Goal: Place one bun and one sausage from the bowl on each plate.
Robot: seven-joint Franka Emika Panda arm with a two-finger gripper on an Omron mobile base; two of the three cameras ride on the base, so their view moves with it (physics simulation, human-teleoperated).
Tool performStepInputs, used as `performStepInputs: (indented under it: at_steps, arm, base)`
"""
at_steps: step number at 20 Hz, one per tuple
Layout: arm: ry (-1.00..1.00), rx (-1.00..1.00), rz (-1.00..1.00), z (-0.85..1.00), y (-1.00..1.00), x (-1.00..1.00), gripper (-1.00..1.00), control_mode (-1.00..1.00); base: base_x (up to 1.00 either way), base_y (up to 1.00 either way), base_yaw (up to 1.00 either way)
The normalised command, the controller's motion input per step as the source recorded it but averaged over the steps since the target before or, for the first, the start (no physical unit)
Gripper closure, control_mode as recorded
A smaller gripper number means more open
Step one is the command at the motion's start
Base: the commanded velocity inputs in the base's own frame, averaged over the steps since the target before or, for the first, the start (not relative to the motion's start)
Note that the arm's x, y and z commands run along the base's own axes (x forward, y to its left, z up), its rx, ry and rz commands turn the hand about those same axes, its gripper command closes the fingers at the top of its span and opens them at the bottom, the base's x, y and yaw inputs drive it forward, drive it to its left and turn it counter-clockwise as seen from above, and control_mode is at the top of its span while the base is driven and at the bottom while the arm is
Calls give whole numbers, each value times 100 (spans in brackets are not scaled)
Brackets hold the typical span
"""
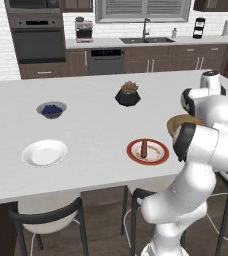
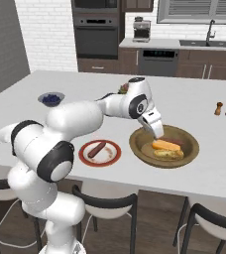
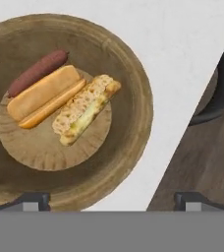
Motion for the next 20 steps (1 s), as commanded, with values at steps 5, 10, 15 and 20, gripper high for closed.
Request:
performStepInputs:
  at_steps: [5,10,15,20]
  arm:
    - [8,7,-9,-63,-44,7,-100,-100]
    - [0,11,-2,-71,-9,6,-100,-100]
    - [-1,2,-6,-44,-6,24,-100,-100]
    - [0,0,-9,-26,-5,50,-100,-100]
  base:
    - [0,0,0]
    - [0,0,0]
    - [0,0,0]
    - [0,0,0]
